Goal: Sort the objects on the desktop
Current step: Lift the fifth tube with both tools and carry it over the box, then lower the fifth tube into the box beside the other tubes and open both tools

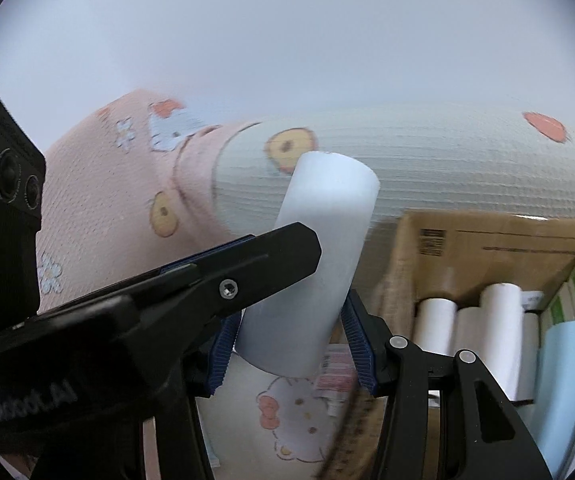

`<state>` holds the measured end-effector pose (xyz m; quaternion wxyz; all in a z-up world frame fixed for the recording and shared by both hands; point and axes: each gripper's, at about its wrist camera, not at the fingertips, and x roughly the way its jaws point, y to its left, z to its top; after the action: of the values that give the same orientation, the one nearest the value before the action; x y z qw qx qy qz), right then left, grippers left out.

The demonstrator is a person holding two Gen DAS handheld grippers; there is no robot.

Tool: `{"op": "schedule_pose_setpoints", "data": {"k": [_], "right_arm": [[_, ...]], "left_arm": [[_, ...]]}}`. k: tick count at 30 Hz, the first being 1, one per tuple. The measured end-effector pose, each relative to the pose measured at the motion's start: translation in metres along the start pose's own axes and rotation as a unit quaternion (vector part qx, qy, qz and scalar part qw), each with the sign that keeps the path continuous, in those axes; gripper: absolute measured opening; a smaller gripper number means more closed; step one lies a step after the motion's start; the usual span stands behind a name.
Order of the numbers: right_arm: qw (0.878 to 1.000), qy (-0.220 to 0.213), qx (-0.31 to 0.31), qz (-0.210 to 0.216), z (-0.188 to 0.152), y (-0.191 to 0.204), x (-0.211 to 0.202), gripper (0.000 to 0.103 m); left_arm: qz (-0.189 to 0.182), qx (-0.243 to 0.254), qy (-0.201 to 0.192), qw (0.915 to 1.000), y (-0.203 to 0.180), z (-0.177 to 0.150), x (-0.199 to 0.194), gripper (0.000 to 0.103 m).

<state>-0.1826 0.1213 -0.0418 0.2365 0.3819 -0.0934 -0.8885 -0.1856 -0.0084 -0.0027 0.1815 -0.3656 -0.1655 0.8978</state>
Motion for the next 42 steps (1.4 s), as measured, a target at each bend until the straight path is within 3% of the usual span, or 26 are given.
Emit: {"op": "schedule_pose_setpoints", "data": {"k": [6,12,18,24,31,33,34,35,37,42], "right_arm": [[1.000,0.020,0.012,-0.012,0.006,-0.033,-0.005,0.049],[0.997,0.062,0.037,0.004,0.007,-0.072,0.002,0.049],[0.996,0.081,0.036,-0.006,0.003,-0.090,0.005,0.049],[0.993,0.110,0.049,-0.013,-0.005,-0.106,0.012,0.049],[0.988,0.127,0.084,0.008,-0.005,-0.122,0.017,0.049],[0.988,0.138,0.072,-0.005,-0.003,-0.119,0.020,0.049],[0.987,0.147,0.065,-0.012,-0.003,-0.119,0.023,0.049],[0.986,0.152,0.062,-0.017,-0.003,-0.118,0.026,0.049],[0.987,0.151,0.049,-0.013,-0.002,-0.113,0.025,0.049],[0.988,0.150,0.032,-0.027,0.001,-0.111,0.023,0.046]], "left_arm": [[0.012,0.015,0.041,0.9990,-0.018,-0.001,0.034,0.038],[-0.005,0.004,0.080,0.9967,-0.031,-0.006,0.063,0.038],[0.010,0.035,0.105,0.9939,-0.048,-0.012,0.084,0.038],[0.012,0.020,0.143,0.9895,-0.044,-0.013,0.110,0.038],[0.013,0.007,0.164,0.9864,-0.037,-0.008,0.121,0.038],[0.024,0.015,0.174,0.9843,-0.040,-0.007,0.125,0.034],[0.046,0.025,0.187,0.9809,-0.043,-0.007,0.129,0.025],[0.079,0.039,0.208,0.9741,-0.046,-0.007,0.135,0.020],[0.111,0.046,0.234,0.9648,-0.048,-0.006,0.144,0.014],[0.094,0.022,0.255,0.9620,-0.042,0.001,0.150,0.014]]}}
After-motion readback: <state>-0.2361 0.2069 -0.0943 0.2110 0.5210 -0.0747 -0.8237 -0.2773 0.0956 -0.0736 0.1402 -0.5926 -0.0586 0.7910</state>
